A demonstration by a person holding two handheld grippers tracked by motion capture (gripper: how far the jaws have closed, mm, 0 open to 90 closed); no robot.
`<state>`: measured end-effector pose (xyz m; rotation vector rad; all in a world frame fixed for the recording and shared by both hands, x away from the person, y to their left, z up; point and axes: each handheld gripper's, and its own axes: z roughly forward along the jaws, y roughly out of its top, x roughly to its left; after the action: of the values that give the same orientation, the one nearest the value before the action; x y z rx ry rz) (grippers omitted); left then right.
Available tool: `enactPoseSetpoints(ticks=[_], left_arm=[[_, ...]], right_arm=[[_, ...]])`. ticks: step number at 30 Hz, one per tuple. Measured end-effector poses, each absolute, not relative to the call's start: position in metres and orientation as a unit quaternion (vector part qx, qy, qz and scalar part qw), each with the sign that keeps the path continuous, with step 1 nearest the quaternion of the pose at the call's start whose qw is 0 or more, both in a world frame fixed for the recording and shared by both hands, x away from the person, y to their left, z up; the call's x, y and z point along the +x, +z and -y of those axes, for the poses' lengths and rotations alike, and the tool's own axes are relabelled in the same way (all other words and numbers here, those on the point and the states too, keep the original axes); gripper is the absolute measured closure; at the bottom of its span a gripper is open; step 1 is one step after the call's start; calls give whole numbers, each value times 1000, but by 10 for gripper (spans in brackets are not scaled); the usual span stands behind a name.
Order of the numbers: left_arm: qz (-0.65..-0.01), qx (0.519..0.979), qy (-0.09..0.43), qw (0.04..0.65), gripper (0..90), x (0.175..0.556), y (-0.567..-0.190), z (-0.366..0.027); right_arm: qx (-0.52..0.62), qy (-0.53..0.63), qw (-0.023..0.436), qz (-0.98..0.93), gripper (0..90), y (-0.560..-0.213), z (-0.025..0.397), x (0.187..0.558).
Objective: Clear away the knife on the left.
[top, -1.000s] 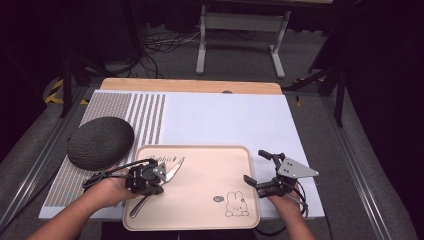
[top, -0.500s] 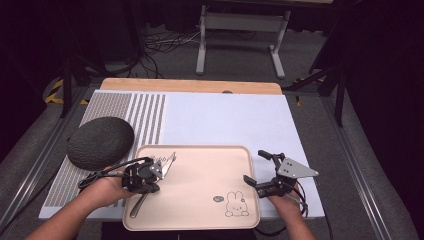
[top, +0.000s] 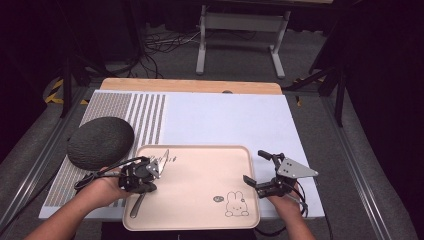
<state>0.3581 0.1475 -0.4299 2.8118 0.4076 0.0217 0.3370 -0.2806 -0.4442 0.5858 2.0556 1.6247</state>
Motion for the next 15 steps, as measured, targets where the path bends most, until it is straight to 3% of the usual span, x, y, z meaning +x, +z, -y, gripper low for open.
enactPoseSetpoints(ticks=[15], left_arm=[[-155, 976, 7, 152, 899, 359, -430, -156]], right_arm=[[212, 590, 224, -747, 31, -445, 280, 337]])
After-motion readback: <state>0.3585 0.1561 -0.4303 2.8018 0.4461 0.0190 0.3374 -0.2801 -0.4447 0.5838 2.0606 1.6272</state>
